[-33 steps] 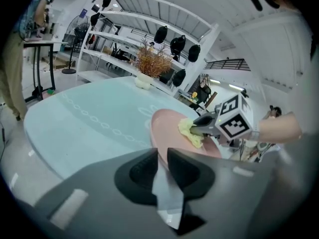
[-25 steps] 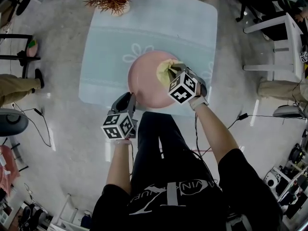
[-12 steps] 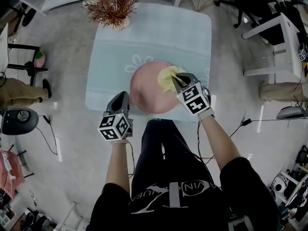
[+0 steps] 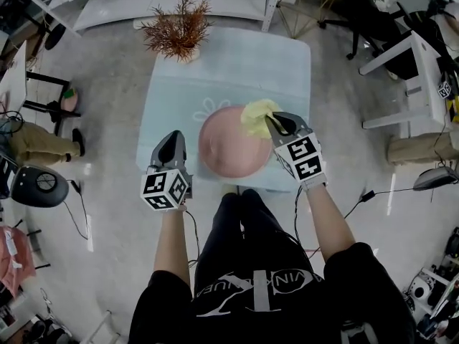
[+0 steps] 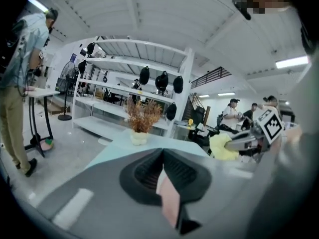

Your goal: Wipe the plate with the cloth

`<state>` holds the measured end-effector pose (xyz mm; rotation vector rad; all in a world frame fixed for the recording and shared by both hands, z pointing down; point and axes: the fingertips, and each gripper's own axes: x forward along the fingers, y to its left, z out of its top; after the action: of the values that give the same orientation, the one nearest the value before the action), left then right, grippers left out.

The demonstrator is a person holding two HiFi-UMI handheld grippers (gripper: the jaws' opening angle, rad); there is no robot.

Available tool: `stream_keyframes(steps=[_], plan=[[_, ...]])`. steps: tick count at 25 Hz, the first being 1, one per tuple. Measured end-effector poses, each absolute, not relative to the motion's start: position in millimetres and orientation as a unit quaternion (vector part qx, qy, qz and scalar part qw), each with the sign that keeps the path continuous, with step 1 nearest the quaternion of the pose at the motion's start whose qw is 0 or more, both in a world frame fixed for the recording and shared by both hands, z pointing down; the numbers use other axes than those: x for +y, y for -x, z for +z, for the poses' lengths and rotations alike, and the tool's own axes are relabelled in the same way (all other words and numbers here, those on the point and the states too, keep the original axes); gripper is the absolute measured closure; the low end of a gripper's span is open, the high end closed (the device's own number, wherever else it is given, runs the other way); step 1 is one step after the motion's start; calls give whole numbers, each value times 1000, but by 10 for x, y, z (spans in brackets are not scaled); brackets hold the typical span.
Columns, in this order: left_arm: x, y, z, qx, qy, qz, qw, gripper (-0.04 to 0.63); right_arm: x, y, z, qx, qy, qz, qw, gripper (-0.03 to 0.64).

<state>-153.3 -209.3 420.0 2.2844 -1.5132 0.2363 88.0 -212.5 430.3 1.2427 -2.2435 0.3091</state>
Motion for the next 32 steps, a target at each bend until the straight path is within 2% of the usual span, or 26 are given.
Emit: stream_keyframes(steps=[16, 32], plan=[[-2108, 1749, 2875, -567, -819, 16, 85, 595, -2086, -992, 3086, -840, -513, 65, 163, 592], [-1892, 1929, 2089, -597, -801, -32, 24, 595, -2007, -1164, 2353, -840, -537, 35, 67, 592]])
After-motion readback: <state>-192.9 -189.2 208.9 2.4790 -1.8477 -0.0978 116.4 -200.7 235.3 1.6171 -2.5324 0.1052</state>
